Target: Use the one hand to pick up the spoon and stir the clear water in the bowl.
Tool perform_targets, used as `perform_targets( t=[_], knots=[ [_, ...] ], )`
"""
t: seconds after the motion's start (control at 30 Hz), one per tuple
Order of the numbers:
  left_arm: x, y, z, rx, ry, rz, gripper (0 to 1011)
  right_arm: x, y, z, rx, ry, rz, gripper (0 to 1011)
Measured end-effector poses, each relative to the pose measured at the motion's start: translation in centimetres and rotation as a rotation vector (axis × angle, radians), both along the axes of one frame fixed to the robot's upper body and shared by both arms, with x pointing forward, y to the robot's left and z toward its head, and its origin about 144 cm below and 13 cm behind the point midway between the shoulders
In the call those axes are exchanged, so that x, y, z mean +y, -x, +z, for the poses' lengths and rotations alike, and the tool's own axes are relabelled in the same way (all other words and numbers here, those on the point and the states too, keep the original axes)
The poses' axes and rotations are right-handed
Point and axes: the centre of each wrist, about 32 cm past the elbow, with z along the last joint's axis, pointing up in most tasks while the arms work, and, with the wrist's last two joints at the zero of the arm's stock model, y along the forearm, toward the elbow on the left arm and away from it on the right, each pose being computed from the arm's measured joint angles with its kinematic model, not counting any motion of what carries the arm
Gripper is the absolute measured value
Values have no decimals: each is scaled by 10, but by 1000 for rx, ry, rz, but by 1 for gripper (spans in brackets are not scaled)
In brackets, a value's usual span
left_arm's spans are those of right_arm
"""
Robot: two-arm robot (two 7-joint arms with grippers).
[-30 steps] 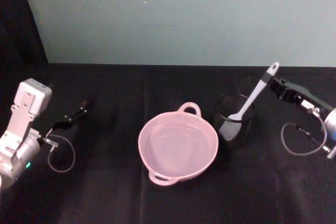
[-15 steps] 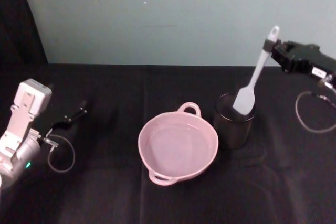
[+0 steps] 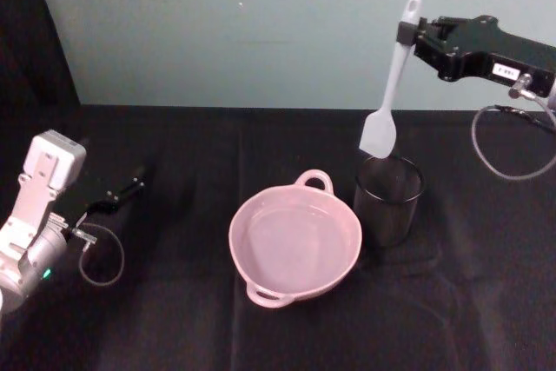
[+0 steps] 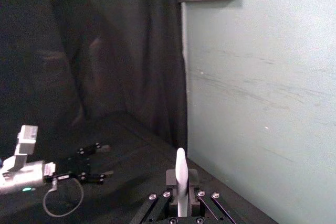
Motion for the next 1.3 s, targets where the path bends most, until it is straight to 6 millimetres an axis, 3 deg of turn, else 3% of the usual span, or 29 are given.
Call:
perform_targets(
  t=[0.23,0.47,0.63,1.3],
  knots=[
    [0,0,0,0,0,0,1005,19,-4,4,-11,13,78,123],
    [0,0,0,0,0,0,1005,44,-10,-10,3,20,191,123],
    [0,0,0,0,0,0,1005,61,-17,-31,26,41,246,123],
    [0,0,0,0,0,0,1005,67,-27,-101,-62,46,317,123]
  ],
)
